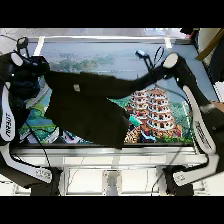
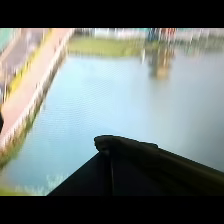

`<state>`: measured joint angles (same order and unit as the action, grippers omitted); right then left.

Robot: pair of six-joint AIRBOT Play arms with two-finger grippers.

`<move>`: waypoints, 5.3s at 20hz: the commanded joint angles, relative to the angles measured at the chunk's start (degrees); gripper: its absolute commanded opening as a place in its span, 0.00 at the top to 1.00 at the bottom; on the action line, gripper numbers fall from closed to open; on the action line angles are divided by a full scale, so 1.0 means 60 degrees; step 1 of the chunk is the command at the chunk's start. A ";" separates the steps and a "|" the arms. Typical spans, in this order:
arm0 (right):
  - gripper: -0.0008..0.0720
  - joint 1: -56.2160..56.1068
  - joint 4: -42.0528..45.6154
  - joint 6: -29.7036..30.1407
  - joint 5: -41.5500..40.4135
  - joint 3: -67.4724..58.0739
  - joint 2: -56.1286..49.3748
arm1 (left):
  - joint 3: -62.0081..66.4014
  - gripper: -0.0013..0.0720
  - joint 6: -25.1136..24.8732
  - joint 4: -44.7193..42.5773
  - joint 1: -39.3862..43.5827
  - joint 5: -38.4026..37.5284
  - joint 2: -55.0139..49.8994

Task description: Fold the clothes and pants, and hang the long-sleeved shirts on hangers.

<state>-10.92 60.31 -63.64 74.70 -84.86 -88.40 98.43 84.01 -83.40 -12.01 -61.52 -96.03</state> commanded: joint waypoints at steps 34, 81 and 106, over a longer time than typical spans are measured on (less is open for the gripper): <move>0.99 -0.8007 0.0171 -0.6561 -0.4681 0.8950 0.4816 | -1.1187 0.95 -0.1909 -0.0098 -0.3421 0.0652 0.8426; 0.22 -0.1526 -0.8167 0.2699 -0.3781 1.0845 0.2295 | -0.6546 0.04 -0.0637 0.2277 -0.3410 0.1140 0.8776; 0.98 1.0098 -0.3971 -0.1985 -0.0634 0.1880 0.4357 | -0.6550 0.04 -0.0637 0.2317 -0.3410 0.1140 0.8776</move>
<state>36.82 29.91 -67.31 66.00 -64.99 -63.46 59.09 80.18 -69.73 -32.47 -54.65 -43.42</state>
